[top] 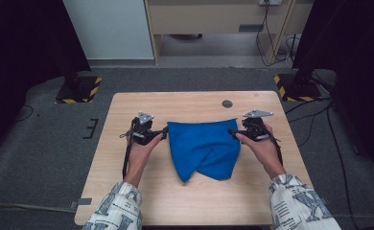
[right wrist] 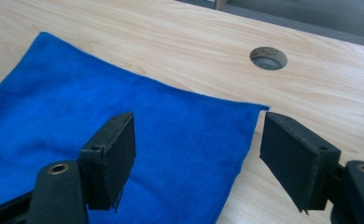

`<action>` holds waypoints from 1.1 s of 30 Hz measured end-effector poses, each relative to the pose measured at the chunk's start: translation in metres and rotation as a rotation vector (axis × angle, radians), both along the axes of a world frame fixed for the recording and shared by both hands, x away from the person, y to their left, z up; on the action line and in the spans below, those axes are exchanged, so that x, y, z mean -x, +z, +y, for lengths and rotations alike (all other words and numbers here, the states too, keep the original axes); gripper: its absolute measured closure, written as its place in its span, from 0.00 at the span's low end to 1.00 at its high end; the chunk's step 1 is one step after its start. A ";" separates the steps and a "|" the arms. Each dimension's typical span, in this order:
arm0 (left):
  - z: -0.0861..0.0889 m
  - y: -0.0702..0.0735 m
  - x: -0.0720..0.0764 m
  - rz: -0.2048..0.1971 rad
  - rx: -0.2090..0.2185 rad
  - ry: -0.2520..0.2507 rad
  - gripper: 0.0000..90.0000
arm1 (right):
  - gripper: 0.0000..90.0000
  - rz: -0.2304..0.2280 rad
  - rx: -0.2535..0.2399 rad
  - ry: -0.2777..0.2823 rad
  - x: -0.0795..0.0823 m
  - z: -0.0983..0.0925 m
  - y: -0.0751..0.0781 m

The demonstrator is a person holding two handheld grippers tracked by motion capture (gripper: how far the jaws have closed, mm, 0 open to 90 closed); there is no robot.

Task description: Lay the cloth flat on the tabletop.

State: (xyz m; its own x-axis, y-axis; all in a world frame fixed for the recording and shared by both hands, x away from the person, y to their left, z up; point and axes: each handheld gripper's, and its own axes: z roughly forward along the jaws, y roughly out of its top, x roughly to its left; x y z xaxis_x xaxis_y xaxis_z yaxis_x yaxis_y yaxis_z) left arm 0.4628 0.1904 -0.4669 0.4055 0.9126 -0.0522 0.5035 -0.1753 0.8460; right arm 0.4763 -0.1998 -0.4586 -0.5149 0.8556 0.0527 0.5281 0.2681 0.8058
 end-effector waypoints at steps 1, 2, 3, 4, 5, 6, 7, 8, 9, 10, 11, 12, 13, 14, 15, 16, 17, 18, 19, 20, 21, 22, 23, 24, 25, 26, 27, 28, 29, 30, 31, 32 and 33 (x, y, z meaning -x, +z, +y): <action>0.000 0.001 0.003 0.002 0.003 -0.002 0.20 | 0.30 -0.001 -0.001 0.001 0.003 0.000 0.000; 0.000 0.002 0.005 0.001 0.007 -0.005 0.19 | 0.31 -0.001 0.000 0.005 0.006 0.000 -0.001; 0.000 0.003 0.009 -0.001 0.012 -0.014 0.17 | 0.32 -0.001 -0.001 0.010 0.008 0.000 -0.001; -0.001 0.003 0.012 -0.003 0.014 -0.022 0.16 | 0.33 -0.003 -0.003 0.011 0.012 -0.001 -0.001; -0.002 0.003 0.014 -0.001 0.014 -0.030 0.15 | 0.34 -0.006 -0.004 0.014 0.015 -0.001 -0.001; -0.003 0.003 0.017 -0.001 0.012 -0.036 0.14 | 0.36 -0.004 -0.008 0.017 0.018 -0.001 -0.002; -0.005 0.003 0.019 0.001 0.011 -0.049 0.12 | 0.39 -0.002 -0.010 0.024 0.021 -0.002 -0.002; -0.006 0.002 0.021 0.003 0.013 -0.061 0.11 | 0.41 -0.005 -0.014 0.032 0.024 -0.002 -0.003; -0.009 0.002 0.025 0.002 0.003 -0.075 0.10 | 0.41 -0.006 -0.017 0.035 0.026 -0.003 -0.004; -0.010 0.002 0.026 0.004 -0.007 -0.084 0.10 | 0.42 -0.003 -0.020 0.038 0.030 -0.003 -0.006; -0.011 0.002 0.029 0.007 -0.016 -0.092 0.09 | 0.43 -0.002 -0.022 0.040 0.032 -0.003 -0.007; -0.012 0.003 0.033 0.002 -0.020 -0.098 0.08 | 0.44 -0.005 -0.022 0.041 0.035 -0.004 -0.008; -0.013 0.003 0.035 -0.003 -0.016 -0.099 0.08 | 0.45 -0.006 -0.030 0.045 0.039 -0.005 -0.010; -0.013 0.003 0.040 -0.009 -0.008 -0.102 0.08 | 0.46 -0.009 -0.031 0.047 0.041 -0.005 -0.010; -0.014 0.003 0.043 -0.009 -0.010 -0.107 0.08 | 0.47 -0.012 -0.032 0.053 0.045 -0.005 -0.011; -0.015 0.003 0.046 -0.012 -0.010 -0.112 0.08 | 0.49 -0.012 -0.037 0.053 0.047 -0.005 -0.012; -0.016 0.002 0.051 -0.017 -0.008 -0.117 0.08 | 0.50 -0.012 -0.041 0.056 0.050 -0.005 -0.013; -0.017 0.002 0.055 -0.019 -0.010 -0.123 0.08 | 0.52 -0.016 -0.039 0.060 0.054 -0.005 -0.014; -0.017 0.001 0.057 -0.021 -0.014 -0.127 0.08 | 0.52 -0.021 -0.040 0.064 0.057 -0.005 -0.015; -0.019 -0.001 0.061 -0.019 -0.026 -0.132 0.09 | 0.53 -0.020 -0.042 0.068 0.059 -0.005 -0.015; -0.019 -0.002 0.064 -0.018 -0.040 -0.133 0.10 | 0.54 -0.021 -0.043 0.071 0.064 -0.005 -0.016; -0.020 -0.003 0.067 -0.017 -0.045 -0.133 0.11 | 0.55 -0.025 -0.043 0.074 0.066 -0.006 -0.017; -0.021 -0.004 0.070 -0.016 -0.041 -0.136 0.11 | 0.56 -0.023 -0.044 0.076 0.069 -0.006 -0.018; -0.022 -0.005 0.073 -0.018 -0.039 -0.138 0.11 | 0.57 -0.027 -0.044 0.078 0.073 -0.007 -0.019; -0.022 -0.006 0.077 -0.020 -0.037 -0.140 0.11 | 0.57 -0.027 -0.048 0.075 0.076 -0.008 -0.020; -0.023 -0.007 0.081 -0.022 -0.032 -0.144 0.11 | 0.58 -0.030 -0.052 0.076 0.079 -0.009 -0.021; -0.024 -0.008 0.084 -0.024 -0.029 -0.150 0.11 | 0.59 -0.029 -0.052 0.078 0.083 -0.010 -0.023; -0.025 -0.009 0.086 -0.026 -0.032 -0.154 0.11 | 0.60 -0.026 -0.053 0.080 0.086 -0.011 -0.024; -0.025 -0.009 0.088 -0.027 -0.034 -0.156 0.11 | 0.61 -0.026 -0.052 0.082 0.089 -0.011 -0.026; -0.026 -0.011 0.090 -0.026 -0.035 -0.160 0.11 | 0.61 -0.027 -0.051 0.082 0.090 -0.012 -0.027; -0.026 -0.012 0.091 -0.022 -0.037 -0.166 0.11 | 0.61 -0.021 -0.049 0.079 0.093 -0.013 -0.030; -0.026 -0.014 0.092 -0.018 -0.039 -0.170 0.12 | 0.60 -0.016 -0.056 0.081 0.094 -0.014 -0.031; -0.026 -0.016 0.092 -0.012 -0.038 -0.177 0.13 | 0.60 -0.017 -0.059 0.084 0.094 -0.014 -0.033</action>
State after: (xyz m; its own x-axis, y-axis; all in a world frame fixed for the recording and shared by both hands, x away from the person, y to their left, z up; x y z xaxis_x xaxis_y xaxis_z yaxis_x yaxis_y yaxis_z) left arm 0.3707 0.1642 -0.4827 0.5607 0.8279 -0.0136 0.4518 -0.2922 0.8429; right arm 0.3823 -0.2143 -0.4917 -0.5862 0.8049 0.0925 0.4920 0.2630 0.8299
